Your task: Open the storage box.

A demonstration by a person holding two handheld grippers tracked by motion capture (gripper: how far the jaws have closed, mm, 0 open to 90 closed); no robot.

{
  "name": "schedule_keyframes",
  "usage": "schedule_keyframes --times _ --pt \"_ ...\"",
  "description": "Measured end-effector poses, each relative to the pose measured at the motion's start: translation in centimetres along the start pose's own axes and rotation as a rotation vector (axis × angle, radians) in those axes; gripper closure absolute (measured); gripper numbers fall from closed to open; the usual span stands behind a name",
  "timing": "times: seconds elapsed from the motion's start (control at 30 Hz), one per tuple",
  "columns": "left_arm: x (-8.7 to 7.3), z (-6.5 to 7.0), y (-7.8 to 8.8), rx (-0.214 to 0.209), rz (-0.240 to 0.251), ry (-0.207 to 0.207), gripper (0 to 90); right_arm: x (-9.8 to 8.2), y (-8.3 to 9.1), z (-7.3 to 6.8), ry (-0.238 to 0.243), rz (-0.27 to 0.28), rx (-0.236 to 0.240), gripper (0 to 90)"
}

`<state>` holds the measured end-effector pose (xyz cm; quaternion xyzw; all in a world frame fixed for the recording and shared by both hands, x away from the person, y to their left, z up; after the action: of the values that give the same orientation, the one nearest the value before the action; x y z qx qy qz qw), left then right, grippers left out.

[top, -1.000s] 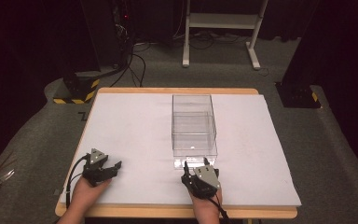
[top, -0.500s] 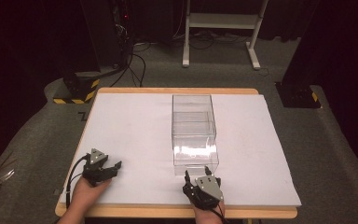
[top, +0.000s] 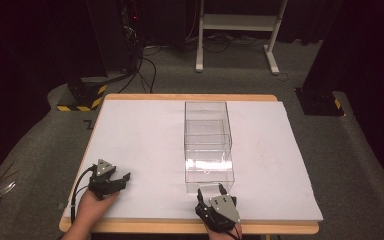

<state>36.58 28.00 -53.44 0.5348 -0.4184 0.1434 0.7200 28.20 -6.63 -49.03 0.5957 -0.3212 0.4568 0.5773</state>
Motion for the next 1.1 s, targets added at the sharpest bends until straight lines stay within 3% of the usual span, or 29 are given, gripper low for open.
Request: schedule_keyframes --times 0.13,0.2,0.23,0.77,1.1 --pt "0.0 0.0 0.0 0.0 0.0 0.0 35.2 -0.1 0.3 0.0 0.002 0.0 0.012 33.2" --pt "0.0 0.0 0.0 0.0 0.0 0.0 35.2 -0.2 0.7 -0.1 -0.005 0.022 0.027 54.0" --pt "0.0 0.0 0.0 0.0 0.0 0.0 35.2 -0.1 1.0 -0.1 -0.007 0.05 0.026 52.9" --pt "0.0 0.0 0.0 0.0 0.001 0.001 35.2 -0.1 1.0 0.8 -0.028 0.034 0.022 45.4" --pt "0.0 0.0 0.0 0.0 0.0 0.0 35.2 -0.1 0.9 3.0 -0.074 0.03 -0.021 42.8"
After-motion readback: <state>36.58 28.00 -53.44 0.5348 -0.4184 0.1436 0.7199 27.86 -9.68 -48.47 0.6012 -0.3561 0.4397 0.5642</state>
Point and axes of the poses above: each handheld gripper's, and its own axes: y roughly backward along the jaws, x roughly out of its top, z roughly to its right, the point moved 4 cm from there along -y, roughly forward along the jaws, and after that the axes turned 8 degrees about -x, right-handed, at the moved point
